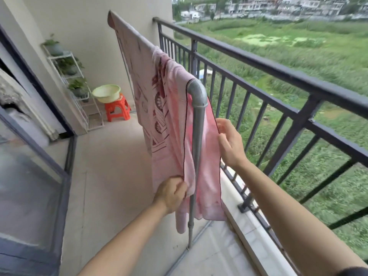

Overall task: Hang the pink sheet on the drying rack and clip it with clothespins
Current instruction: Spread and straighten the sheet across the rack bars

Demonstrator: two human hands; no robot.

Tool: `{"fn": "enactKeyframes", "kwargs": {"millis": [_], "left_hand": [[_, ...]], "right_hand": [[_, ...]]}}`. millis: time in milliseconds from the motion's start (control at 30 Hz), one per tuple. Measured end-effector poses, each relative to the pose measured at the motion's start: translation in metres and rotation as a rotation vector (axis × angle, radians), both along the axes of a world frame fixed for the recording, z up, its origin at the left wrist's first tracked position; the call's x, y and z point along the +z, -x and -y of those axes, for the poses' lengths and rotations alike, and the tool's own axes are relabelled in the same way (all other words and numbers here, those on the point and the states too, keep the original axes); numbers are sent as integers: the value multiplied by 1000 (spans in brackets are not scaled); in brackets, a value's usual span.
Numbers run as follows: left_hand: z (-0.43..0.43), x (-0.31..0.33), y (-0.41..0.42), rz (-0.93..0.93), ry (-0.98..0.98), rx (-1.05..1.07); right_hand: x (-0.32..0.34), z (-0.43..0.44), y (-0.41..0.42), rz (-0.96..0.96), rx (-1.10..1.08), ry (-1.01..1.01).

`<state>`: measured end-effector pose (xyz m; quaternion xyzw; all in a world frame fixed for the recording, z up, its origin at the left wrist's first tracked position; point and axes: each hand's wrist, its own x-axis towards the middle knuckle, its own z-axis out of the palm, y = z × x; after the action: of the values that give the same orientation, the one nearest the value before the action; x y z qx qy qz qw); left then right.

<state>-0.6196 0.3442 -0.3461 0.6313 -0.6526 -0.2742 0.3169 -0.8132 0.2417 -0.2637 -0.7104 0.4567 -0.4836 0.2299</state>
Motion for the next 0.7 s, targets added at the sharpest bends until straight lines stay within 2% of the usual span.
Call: {"fn": "enactKeyframes", "kwargs": {"millis": [100, 200, 300, 367, 467, 533, 600, 700], "left_hand": [[26, 25, -47, -82, 174, 134], [63, 61, -101, -57, 326, 248], [97, 94, -156, -16, 447, 172], [114, 113, -189, 3, 495, 116], [137, 136, -231, 13, 547, 81], [154, 146, -251, 22, 545, 64], [171, 152, -265, 18, 532, 52], [196, 152, -277, 23, 512, 44]], "right_hand": [[52, 7, -3, 343, -39, -163], [115, 15, -18, 364, -157, -137], [173, 18, -57, 294, -192, -188], [204, 18, -94, 82, -188, -197], [224, 22, -153, -501, -301, -104], [219, 28, -184, -803, -434, -87], [202, 39, -205, -934, -579, -78], [167, 57, -222, -974, -807, -27]]}}
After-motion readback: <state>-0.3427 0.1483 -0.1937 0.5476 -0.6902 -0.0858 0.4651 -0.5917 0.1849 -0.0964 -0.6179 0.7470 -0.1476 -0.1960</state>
